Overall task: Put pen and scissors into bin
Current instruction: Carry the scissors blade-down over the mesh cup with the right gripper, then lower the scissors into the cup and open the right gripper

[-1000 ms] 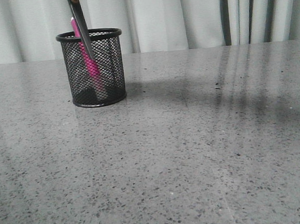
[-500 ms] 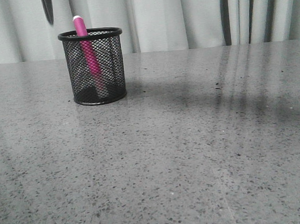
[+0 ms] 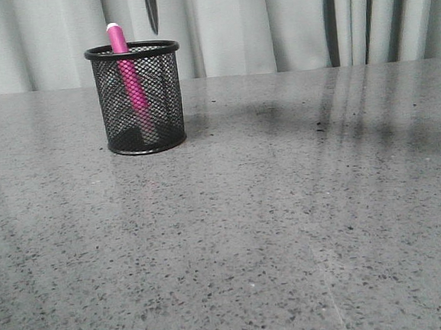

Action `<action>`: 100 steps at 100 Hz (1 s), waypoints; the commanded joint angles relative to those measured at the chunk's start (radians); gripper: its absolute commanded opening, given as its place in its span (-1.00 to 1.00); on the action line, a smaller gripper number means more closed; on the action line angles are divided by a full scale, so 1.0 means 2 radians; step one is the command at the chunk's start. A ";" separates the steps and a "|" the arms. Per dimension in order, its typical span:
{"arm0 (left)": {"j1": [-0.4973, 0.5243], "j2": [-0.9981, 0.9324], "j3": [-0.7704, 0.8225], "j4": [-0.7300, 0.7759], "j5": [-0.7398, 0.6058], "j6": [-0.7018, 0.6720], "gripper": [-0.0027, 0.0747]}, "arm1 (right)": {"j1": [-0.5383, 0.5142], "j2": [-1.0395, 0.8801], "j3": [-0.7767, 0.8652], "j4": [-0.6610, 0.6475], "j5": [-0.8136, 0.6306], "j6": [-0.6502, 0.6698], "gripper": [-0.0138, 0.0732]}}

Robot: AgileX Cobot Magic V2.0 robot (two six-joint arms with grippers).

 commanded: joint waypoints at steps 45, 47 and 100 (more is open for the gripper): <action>-0.003 0.003 -0.013 0.010 -0.020 0.001 0.08 | 0.011 0.031 0.011 0.000 -0.086 -0.005 -0.84; -0.003 0.003 -0.013 0.010 -0.020 0.001 0.08 | 0.011 0.031 0.014 0.000 -0.087 -0.005 -0.84; -0.003 0.003 -0.013 0.008 -0.012 0.001 0.08 | 0.010 0.031 0.028 0.005 -0.120 -0.004 0.40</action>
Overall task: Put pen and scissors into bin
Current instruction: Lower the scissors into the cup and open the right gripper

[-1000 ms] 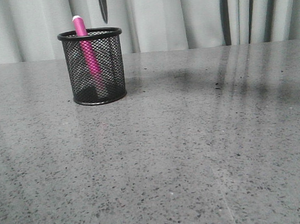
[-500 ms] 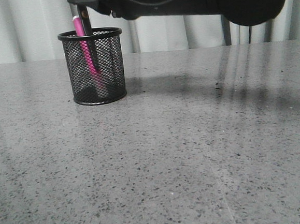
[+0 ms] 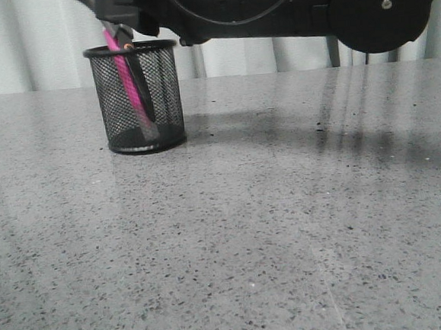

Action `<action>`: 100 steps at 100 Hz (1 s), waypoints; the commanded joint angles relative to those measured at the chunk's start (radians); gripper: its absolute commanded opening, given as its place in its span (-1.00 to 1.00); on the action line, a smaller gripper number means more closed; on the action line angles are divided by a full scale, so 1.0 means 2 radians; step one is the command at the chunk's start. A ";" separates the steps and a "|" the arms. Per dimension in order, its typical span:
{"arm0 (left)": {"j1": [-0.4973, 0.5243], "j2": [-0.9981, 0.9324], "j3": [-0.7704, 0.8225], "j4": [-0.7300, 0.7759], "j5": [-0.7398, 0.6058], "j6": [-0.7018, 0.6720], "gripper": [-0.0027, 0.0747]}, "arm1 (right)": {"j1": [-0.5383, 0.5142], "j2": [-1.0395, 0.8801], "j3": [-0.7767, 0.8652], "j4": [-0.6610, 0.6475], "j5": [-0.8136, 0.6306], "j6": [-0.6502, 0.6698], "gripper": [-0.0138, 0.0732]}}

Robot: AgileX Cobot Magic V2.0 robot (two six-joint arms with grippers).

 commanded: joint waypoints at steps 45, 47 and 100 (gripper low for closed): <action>-0.001 -0.009 -0.013 0.012 -0.024 0.001 -0.18 | -0.019 -0.103 -0.011 -0.032 -0.139 0.008 -0.48; -0.001 -0.014 -0.013 0.020 -0.021 0.001 -0.22 | -0.020 -0.111 -0.011 -0.043 -0.143 0.010 -0.65; -0.001 -0.280 0.082 0.383 0.246 -0.269 -0.77 | -0.022 -0.504 0.171 -0.608 0.139 0.551 -0.79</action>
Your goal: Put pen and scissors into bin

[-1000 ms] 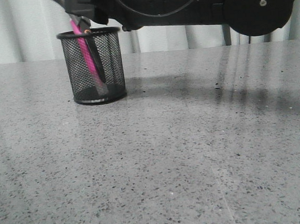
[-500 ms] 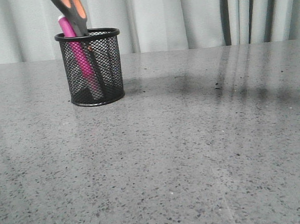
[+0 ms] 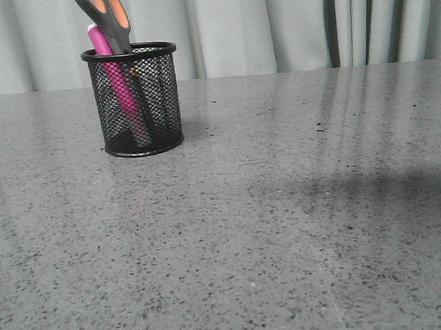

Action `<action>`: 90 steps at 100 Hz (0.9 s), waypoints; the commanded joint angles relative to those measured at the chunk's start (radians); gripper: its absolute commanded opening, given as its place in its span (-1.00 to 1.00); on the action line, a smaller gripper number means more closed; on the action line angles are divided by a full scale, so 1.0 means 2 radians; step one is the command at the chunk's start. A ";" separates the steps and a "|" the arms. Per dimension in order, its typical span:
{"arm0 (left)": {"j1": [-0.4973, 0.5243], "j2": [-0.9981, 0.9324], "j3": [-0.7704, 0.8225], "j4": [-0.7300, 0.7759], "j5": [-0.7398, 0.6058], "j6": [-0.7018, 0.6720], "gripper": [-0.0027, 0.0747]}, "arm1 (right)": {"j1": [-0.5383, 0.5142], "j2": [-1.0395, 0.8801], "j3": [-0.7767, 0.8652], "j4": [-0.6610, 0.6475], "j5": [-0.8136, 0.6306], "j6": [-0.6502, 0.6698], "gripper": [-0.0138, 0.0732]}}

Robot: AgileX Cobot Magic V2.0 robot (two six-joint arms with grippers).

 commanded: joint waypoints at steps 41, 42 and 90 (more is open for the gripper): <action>-0.001 -0.023 0.031 -0.019 0.010 -0.021 -0.98 | -0.007 -0.328 0.222 -0.040 0.172 0.194 -0.79; -0.001 -0.023 0.031 -0.019 0.010 -0.021 -0.98 | -0.007 -0.329 0.226 -0.040 0.174 0.194 -0.79; -0.001 -0.023 0.031 -0.021 0.010 -0.021 -0.98 | -0.007 -0.332 0.260 -0.040 0.216 0.194 -0.79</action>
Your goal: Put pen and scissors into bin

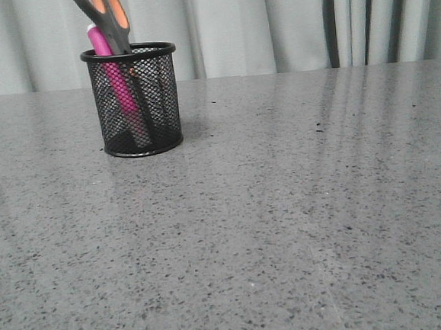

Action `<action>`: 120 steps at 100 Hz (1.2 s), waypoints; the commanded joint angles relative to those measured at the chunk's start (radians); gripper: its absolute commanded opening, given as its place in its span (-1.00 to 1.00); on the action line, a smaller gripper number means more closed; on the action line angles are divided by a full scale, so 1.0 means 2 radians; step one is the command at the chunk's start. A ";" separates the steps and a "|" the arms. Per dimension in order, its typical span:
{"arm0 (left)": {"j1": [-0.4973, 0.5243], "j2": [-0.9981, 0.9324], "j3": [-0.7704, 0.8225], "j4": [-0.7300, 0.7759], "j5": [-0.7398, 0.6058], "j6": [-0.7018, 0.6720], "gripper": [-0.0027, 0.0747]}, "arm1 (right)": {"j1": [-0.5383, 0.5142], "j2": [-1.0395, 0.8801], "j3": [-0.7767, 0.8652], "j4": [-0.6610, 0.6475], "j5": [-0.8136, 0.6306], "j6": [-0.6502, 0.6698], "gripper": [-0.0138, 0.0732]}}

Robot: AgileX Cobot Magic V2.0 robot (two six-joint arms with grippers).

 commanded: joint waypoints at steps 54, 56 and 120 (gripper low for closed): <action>0.015 -0.003 0.068 0.020 -0.104 0.006 -0.98 | -0.003 0.000 -0.013 -0.005 0.019 0.001 -0.79; 0.020 -0.003 0.079 0.021 -0.130 0.015 -0.98 | -0.003 0.000 -0.013 -0.005 0.019 0.001 -0.79; 0.274 -0.015 0.356 -0.179 -0.408 0.224 -0.98 | -0.003 0.000 -0.013 -0.005 0.019 0.001 -0.79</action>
